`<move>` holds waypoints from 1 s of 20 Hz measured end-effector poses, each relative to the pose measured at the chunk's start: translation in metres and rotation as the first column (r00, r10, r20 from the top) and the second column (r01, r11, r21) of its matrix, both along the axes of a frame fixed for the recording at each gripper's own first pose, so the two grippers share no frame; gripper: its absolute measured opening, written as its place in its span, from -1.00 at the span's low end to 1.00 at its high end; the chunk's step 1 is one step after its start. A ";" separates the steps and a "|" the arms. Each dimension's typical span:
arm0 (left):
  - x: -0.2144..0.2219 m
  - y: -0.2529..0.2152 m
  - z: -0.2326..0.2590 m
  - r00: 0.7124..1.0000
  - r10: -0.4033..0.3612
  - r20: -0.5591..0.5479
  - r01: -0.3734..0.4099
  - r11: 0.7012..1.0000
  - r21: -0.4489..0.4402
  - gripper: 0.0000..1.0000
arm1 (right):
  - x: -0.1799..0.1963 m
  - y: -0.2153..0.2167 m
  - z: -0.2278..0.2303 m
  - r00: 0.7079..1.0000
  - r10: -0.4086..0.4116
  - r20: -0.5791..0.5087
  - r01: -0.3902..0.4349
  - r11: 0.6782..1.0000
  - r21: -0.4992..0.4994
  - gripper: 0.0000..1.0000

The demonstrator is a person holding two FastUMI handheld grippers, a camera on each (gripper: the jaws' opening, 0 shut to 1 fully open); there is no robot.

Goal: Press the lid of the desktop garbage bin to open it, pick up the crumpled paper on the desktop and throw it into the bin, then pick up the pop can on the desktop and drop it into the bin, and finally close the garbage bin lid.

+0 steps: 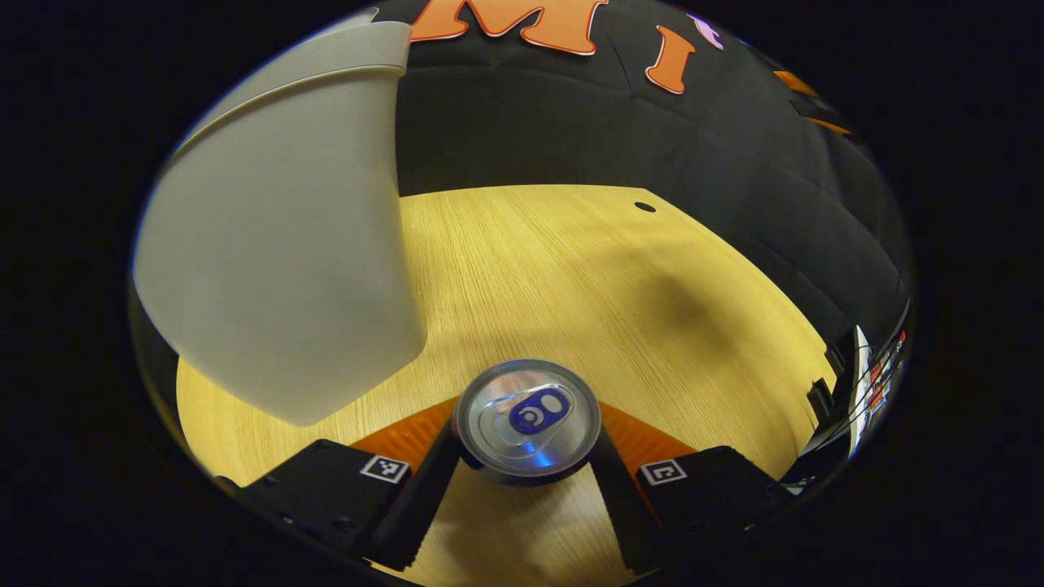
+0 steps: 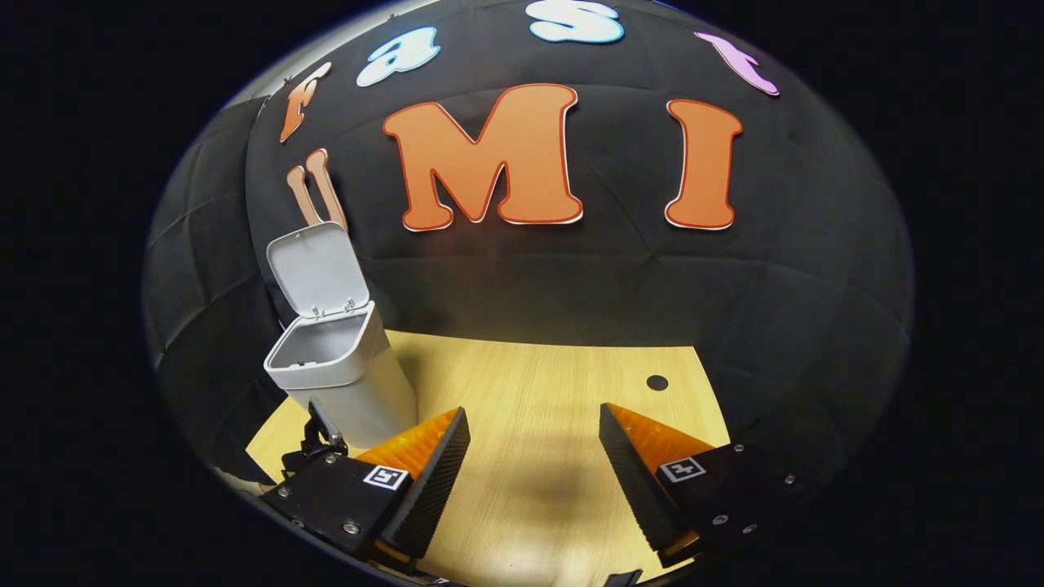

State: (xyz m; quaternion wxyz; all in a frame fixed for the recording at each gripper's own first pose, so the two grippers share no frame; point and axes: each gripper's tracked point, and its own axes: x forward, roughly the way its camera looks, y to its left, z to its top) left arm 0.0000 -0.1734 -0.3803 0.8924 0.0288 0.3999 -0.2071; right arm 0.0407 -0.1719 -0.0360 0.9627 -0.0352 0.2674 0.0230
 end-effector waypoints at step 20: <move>0.018 0.000 0.207 0.968 -0.020 0.249 0.053 0.991 -0.126 0.70 | 0.011 0.020 0.014 0.998 0.029 0.063 -0.035 0.995 0.089 0.92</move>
